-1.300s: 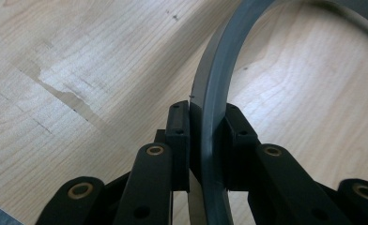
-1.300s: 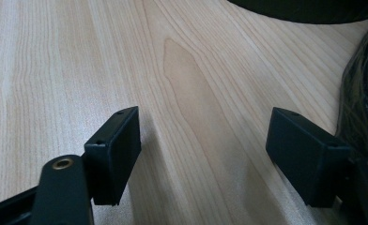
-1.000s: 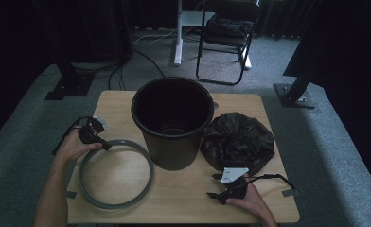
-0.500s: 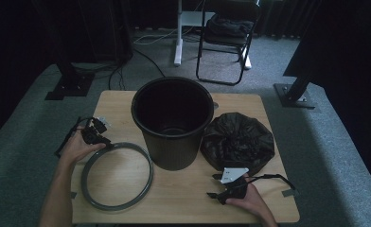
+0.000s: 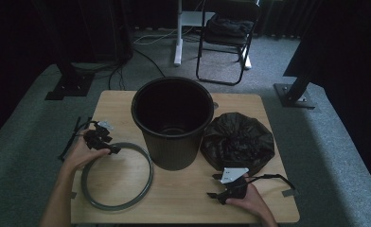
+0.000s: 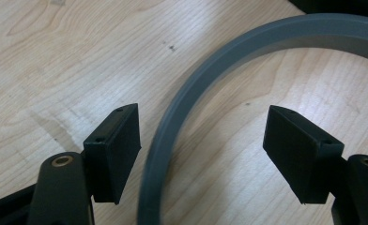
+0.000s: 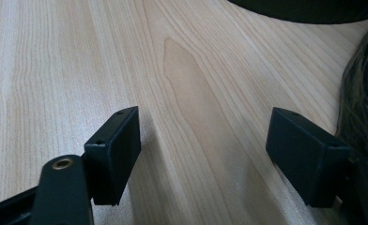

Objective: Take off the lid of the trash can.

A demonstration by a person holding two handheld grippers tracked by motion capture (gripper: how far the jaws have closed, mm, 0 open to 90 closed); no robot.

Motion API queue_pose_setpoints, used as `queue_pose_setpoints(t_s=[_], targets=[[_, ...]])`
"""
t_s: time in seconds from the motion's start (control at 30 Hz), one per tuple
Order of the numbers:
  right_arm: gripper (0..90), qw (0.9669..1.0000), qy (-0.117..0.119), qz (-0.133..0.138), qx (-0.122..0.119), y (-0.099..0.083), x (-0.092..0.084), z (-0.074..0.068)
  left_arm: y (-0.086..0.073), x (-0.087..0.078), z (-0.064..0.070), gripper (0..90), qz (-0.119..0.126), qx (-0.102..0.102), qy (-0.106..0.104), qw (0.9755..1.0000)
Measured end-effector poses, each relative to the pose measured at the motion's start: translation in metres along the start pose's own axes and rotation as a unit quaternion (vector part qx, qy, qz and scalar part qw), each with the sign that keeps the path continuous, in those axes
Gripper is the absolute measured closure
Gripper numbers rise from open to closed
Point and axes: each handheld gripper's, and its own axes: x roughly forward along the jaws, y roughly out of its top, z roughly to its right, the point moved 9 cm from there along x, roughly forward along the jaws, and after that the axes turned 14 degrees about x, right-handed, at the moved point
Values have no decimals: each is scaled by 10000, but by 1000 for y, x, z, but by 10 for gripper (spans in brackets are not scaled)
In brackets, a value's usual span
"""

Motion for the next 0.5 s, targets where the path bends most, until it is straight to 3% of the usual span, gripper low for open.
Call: queue_pose_setpoints(t_s=[0.43,0.5], targets=[[228,10000,33,-25,35,1,1,0,10,20,42,283,370,327,298,9983],[227,10000,30,-25,30,1,1,0,9,27,47,254,298,399,381,9980]])
